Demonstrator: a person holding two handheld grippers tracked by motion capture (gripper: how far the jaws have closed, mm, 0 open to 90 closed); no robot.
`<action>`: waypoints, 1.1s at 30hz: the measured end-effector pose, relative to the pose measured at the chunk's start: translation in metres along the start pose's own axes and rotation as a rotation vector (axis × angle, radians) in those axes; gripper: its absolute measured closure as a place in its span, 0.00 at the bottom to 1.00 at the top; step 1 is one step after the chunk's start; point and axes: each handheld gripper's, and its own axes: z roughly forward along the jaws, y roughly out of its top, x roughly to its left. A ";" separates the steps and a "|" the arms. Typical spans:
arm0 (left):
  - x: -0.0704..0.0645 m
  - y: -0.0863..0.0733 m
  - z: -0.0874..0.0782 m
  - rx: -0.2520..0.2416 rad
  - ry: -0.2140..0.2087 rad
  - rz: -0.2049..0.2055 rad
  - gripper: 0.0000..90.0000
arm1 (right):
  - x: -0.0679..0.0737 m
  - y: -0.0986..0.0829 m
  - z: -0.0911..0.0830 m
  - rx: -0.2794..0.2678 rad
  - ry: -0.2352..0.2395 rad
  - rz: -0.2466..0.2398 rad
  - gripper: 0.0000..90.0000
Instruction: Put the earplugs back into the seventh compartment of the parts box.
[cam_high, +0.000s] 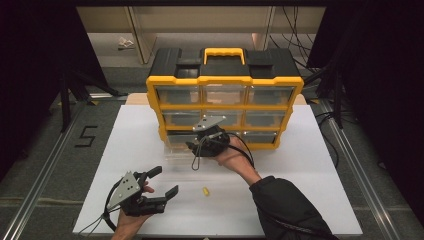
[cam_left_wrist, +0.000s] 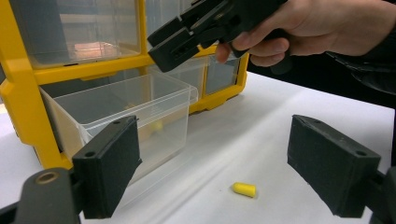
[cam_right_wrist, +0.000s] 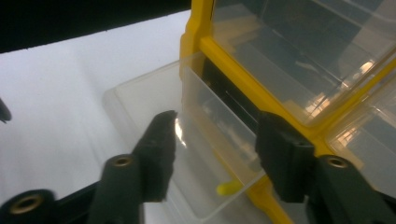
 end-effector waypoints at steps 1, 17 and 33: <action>0.000 0.000 0.000 0.000 0.000 0.000 0.19 | 0.002 0.000 -0.004 -0.021 0.004 0.004 0.49; -0.001 0.000 0.000 0.000 0.003 0.003 0.19 | 0.018 -0.041 -0.051 -0.120 0.099 0.040 0.38; -0.002 0.001 -0.001 -0.002 0.002 0.013 0.19 | 0.021 -0.056 -0.055 -0.077 0.113 0.031 0.38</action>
